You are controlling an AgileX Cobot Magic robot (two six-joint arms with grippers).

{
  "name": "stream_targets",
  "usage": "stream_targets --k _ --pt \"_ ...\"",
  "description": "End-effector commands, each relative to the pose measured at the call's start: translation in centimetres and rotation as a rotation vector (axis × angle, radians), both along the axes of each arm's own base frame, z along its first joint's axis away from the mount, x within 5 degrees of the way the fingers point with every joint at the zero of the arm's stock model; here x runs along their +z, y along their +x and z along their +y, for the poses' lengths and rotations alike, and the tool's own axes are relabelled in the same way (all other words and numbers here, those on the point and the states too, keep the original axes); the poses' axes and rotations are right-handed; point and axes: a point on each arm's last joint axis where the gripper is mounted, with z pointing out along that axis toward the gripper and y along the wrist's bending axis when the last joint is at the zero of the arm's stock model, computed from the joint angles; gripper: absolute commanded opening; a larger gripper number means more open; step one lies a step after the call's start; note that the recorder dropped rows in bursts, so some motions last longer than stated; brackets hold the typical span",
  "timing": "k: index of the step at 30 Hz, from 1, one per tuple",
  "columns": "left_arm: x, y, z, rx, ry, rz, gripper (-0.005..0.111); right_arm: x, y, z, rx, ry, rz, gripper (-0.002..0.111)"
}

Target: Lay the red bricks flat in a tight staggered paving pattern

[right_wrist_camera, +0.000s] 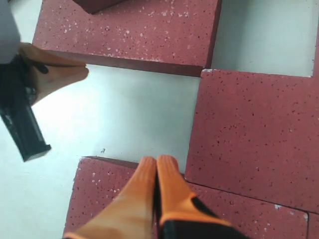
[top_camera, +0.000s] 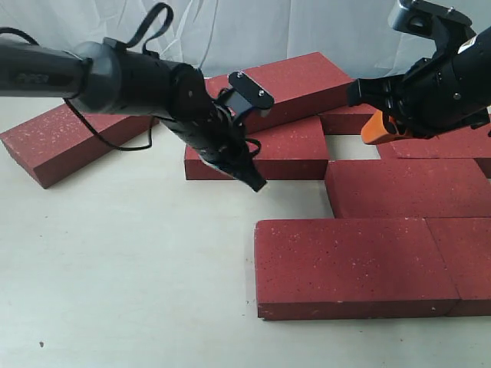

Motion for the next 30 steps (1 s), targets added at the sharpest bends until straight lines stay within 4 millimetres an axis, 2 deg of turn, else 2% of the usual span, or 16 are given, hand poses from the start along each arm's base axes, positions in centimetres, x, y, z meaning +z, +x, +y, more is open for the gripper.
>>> stream_targets --k 1,5,14,20,27,30 --pt "1.8 1.7 3.1 0.153 -0.050 0.023 0.000 0.2 0.1 0.0 0.000 0.001 -0.015 -0.001" --pt "1.8 4.0 7.3 0.319 -0.076 0.044 0.000 0.2 0.2 0.0 -0.001 0.001 -0.017 -0.001" --pt "2.4 6.8 11.7 0.493 -0.152 -0.054 0.000 0.2 0.2 0.0 -0.001 0.001 -0.017 -0.001" --pt "2.2 7.7 12.1 0.533 -0.191 -0.126 0.000 0.2 0.1 0.0 -0.001 0.003 -0.015 -0.001" --pt "-1.6 8.1 11.8 0.599 -0.210 -0.018 0.000 0.2 0.1 0.0 -0.002 0.005 -0.015 -0.001" --pt "-2.7 8.1 11.5 0.640 -0.241 0.026 0.000 0.2 0.1 0.0 -0.002 0.005 -0.015 -0.001"
